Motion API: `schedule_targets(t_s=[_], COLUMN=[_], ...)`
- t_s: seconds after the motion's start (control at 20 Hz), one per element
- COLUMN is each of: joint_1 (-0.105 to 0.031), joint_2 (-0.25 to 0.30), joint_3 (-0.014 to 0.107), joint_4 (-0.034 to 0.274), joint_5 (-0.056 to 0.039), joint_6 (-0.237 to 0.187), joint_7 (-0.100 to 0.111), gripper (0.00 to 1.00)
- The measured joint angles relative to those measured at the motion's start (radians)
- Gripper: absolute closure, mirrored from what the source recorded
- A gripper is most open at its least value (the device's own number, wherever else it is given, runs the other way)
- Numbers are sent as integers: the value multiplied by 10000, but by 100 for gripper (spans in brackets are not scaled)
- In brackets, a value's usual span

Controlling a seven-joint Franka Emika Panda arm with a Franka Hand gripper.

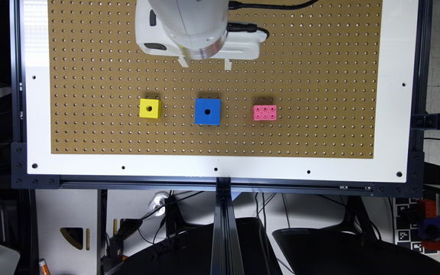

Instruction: Pick up pink block.

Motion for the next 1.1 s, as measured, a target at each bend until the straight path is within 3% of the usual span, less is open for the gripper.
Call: schedule_targets(t_s=[0.4, 0.55, 0.8, 1.1], joint_1=[13, 40, 46, 63], joint_2=[0, 1, 80, 749], joint_3=[63, 320, 650, 956], joint_4=[-8, 81, 272, 994], joint_5=[9, 23, 30, 30], joint_6=[0, 0, 1, 1], joint_7=[3, 176, 412, 672], gripper=[0, 0, 0, 0])
